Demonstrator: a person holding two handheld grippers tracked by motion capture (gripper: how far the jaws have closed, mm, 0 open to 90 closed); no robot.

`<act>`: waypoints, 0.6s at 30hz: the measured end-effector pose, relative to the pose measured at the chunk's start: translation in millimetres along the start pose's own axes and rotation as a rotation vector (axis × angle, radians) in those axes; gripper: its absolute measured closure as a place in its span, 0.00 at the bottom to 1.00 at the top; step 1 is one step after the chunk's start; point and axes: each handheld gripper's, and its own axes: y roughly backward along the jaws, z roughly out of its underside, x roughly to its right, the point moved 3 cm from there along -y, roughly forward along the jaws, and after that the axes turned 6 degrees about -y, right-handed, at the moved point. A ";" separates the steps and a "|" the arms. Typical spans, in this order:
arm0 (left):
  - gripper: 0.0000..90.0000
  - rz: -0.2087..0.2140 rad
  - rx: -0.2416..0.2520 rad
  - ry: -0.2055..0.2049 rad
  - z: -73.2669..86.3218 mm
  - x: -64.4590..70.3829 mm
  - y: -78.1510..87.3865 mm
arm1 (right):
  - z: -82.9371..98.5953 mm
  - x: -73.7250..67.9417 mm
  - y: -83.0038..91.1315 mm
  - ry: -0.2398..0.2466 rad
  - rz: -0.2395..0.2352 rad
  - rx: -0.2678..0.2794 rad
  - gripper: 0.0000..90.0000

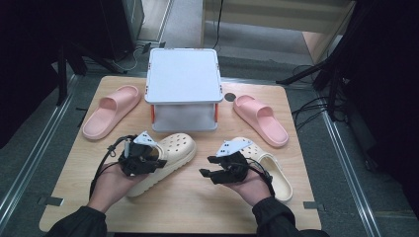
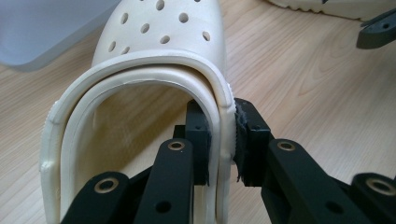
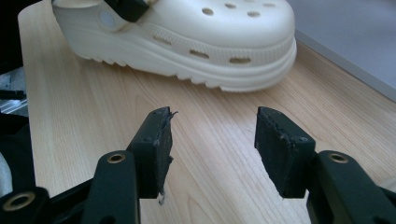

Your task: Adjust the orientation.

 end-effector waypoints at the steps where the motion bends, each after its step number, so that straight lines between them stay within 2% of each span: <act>1: 0.86 0.012 -0.007 -0.012 -3.4 3.9 -6.2 | 0.8 -0.3 0.8 -0.008 0.004 -0.001 0.52; 3: 0.86 0.022 -0.014 -0.018 -4.5 5.7 -9.5 | 2.2 0.3 1.1 -0.014 0.010 0.002 0.52; 4: 0.86 0.026 -0.025 -0.034 -6.1 8.5 -14.3 | 2.9 0.7 1.3 -0.018 0.015 0.002 0.52; 11: 0.85 0.058 -0.044 -0.038 -5.8 10.7 -20.4 | 4.5 2.8 -1.4 -0.036 0.024 0.010 0.54; 13: 0.84 0.061 -0.042 -0.047 -5.2 11.5 -20.7 | 4.1 2.6 -3.0 -0.045 0.014 0.014 0.59; 15: 0.84 0.069 -0.041 -0.047 -4.9 11.8 -20.4 | 3.6 2.2 -4.0 -0.043 0.010 0.015 0.59; 16: 0.81 0.091 -0.034 -0.049 -5.0 12.0 -18.3 | 2.6 1.4 -5.7 -0.045 0.007 0.019 0.61; 18: 0.77 0.100 -0.022 -0.057 -5.8 13.0 -14.6 | 1.8 0.6 -7.3 -0.046 0.010 0.022 0.62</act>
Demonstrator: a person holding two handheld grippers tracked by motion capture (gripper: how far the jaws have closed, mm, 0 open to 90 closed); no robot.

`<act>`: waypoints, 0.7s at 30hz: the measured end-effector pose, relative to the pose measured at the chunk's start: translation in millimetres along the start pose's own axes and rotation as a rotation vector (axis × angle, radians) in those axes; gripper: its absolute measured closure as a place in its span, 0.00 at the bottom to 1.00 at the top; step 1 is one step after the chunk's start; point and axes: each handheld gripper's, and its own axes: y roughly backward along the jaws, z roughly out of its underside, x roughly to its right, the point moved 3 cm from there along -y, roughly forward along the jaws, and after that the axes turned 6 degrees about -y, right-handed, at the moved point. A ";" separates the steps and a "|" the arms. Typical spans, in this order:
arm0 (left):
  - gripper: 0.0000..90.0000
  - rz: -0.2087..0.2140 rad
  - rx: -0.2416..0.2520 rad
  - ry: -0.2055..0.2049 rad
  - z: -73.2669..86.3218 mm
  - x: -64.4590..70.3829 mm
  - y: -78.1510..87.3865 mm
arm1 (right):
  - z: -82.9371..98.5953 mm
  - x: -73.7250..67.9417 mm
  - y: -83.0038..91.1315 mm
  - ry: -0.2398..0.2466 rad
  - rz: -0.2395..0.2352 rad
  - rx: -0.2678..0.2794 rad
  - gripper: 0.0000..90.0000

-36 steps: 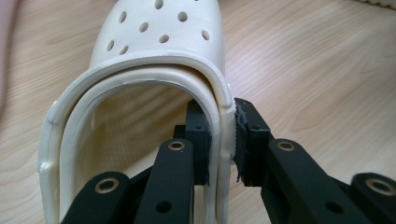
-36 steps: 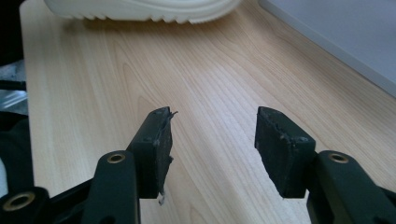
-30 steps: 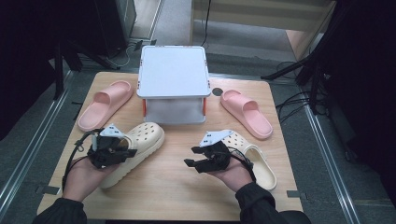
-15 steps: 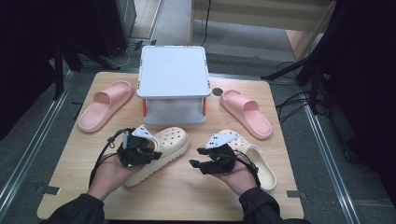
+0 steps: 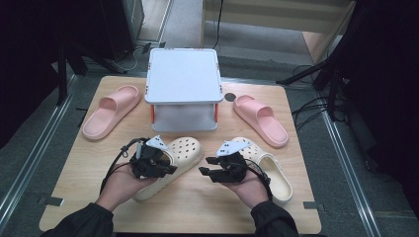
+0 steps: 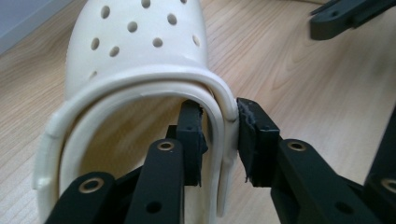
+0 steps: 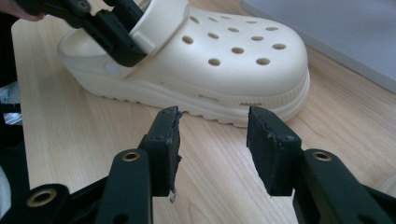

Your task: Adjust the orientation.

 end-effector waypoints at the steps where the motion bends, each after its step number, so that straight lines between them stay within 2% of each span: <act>1: 0.75 -0.007 -0.003 -0.009 -0.6 1.0 3.2 | -0.3 -0.2 -0.7 0.000 0.000 0.001 0.62; 5: 0.74 0.007 0.009 0.007 1.0 -0.1 12.6 | -1.0 -0.5 -2.8 -0.004 0.000 0.001 0.64; 8: 0.74 0.001 0.024 0.011 3.0 -2.7 23.8 | -1.4 -0.5 -3.7 -0.009 0.002 0.003 0.67; 12: 0.80 -0.009 0.047 0.034 7.7 -10.3 36.8 | -1.9 -1.4 -5.4 -0.025 0.004 -0.001 0.74; 15: 0.87 -0.018 0.045 0.038 12.2 -17.3 43.9 | -2.3 -2.2 -8.4 -0.036 0.003 0.004 0.77; 18: 0.91 -0.035 0.038 0.035 17.1 -24.4 46.7 | -1.5 -3.4 -13.1 -0.050 0.006 0.010 0.77; 21: 0.95 -0.051 0.035 0.050 22.2 -32.2 46.8 | 0.5 -4.9 -18.6 -0.046 0.008 0.013 0.83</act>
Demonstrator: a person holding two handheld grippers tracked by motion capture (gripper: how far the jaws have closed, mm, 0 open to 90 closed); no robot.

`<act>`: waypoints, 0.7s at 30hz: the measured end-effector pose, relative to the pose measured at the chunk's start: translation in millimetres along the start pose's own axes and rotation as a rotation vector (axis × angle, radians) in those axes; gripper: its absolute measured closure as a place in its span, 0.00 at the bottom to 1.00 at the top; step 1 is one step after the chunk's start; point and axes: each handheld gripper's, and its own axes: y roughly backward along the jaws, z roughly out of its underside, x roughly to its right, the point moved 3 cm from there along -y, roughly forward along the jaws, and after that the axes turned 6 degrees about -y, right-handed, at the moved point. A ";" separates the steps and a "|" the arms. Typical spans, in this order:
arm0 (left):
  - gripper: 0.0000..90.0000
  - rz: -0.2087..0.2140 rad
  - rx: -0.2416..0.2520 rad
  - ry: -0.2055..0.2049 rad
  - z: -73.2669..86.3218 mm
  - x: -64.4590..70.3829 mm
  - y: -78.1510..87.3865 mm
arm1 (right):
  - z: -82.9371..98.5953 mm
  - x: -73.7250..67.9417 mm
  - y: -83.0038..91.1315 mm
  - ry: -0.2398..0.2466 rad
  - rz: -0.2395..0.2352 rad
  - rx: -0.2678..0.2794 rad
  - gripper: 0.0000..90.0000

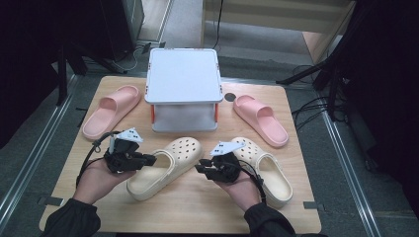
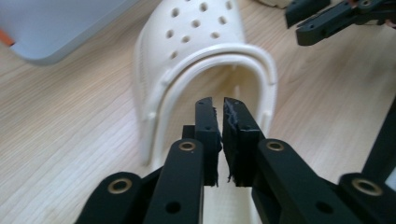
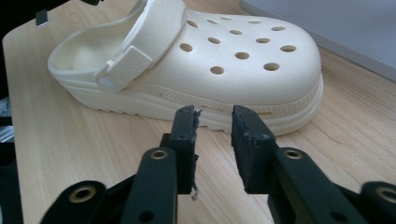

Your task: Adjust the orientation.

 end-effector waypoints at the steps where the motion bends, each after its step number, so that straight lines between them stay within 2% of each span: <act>1: 0.96 0.000 -0.002 0.000 1.5 -2.6 0.4 | 0.1 -0.5 -1.4 0.005 0.004 0.001 0.85; 3: 0.96 0.010 0.004 0.019 3.4 -6.8 1.3 | 0.3 -2.0 -4.3 0.008 0.005 0.003 0.92; 6: 0.99 0.000 0.002 0.032 7.2 -12.5 1.1 | 0.8 -4.3 -10.7 0.009 -0.010 -0.012 0.99; 9: 0.99 -0.008 -0.006 0.037 11.3 -17.0 0.5 | 0.9 -6.9 -19.3 0.018 -0.002 -0.027 1.00; 13: 0.99 -0.035 -0.003 0.071 22.3 -30.6 -3.2 | 0.3 -9.6 -26.8 0.021 -0.001 -0.041 1.00; 15: 0.99 -0.031 -0.010 0.073 24.6 -32.4 -4.2 | 0.2 -9.6 -28.6 0.028 -0.002 -0.045 1.00; 16: 0.99 -0.027 -0.024 0.099 31.6 -36.5 -8.1 | 0.4 -11.1 -31.9 0.025 -0.010 -0.058 1.00; 17: 0.99 -0.028 -0.029 0.106 33.5 -37.4 -10.0 | 0.5 -12.0 -34.0 0.029 -0.012 -0.063 1.00; 21: 0.99 -0.025 -0.050 0.103 37.7 -37.9 -17.8 | 0.7 -15.0 -40.3 0.035 -0.006 -0.082 1.00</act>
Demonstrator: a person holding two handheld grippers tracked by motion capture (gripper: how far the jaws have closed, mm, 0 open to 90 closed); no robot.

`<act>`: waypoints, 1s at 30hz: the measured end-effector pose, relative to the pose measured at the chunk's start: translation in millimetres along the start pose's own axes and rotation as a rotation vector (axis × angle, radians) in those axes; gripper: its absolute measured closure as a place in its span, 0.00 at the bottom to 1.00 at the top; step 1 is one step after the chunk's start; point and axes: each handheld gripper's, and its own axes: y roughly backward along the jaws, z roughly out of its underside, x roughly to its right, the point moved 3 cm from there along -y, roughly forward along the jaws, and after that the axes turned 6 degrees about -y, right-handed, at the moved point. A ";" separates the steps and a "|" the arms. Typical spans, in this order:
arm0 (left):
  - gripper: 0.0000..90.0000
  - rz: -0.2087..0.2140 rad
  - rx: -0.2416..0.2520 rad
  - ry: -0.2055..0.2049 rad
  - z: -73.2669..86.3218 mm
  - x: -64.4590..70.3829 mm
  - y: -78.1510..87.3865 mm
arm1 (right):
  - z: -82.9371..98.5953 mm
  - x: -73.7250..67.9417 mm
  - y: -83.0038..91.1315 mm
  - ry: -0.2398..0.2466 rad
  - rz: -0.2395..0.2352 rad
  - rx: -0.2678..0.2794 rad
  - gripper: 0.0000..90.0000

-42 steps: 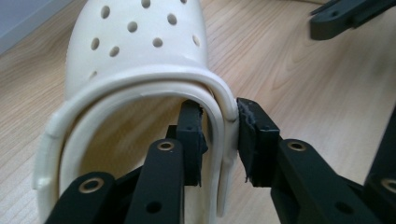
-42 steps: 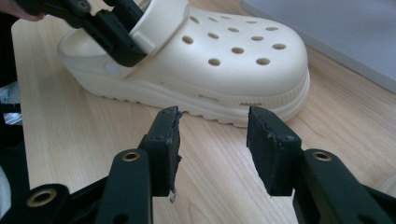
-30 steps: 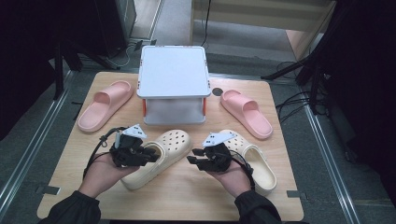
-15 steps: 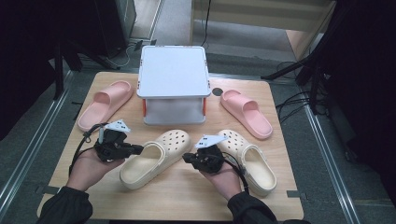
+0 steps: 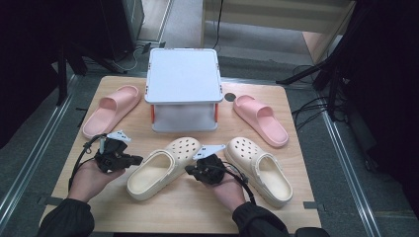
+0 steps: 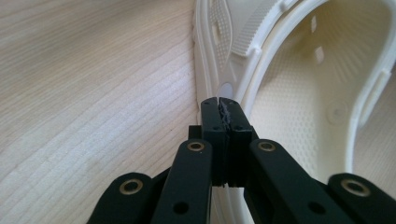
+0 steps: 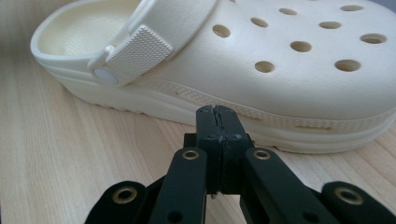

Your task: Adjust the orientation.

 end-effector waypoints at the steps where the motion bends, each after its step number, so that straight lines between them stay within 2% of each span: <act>1: 0.99 -0.001 -0.004 -0.004 0.0 0.5 -1.2 | -0.3 0.2 -1.5 -0.003 0.001 -0.003 1.00; 6: 0.99 0.011 0.008 0.012 2.9 1.9 -0.9 | -2.4 3.8 -6.2 -0.007 0.002 -0.007 1.00; 14: 0.99 0.032 0.013 0.014 8.0 9.1 -0.1 | -6.5 8.4 -7.9 -0.015 0.018 -0.007 1.00; 19: 0.99 0.065 0.023 0.033 11.1 15.2 -1.1 | -9.4 12.9 -8.8 -0.030 0.018 -0.013 1.00; 23: 0.99 0.068 0.018 0.008 12.2 24.6 -2.0 | -12.1 16.8 -10.1 -0.040 0.031 -0.013 1.00; 30: 0.99 0.090 0.034 -0.002 9.9 38.0 -6.4 | -16.3 24.8 -12.0 -0.077 0.041 -0.003 1.00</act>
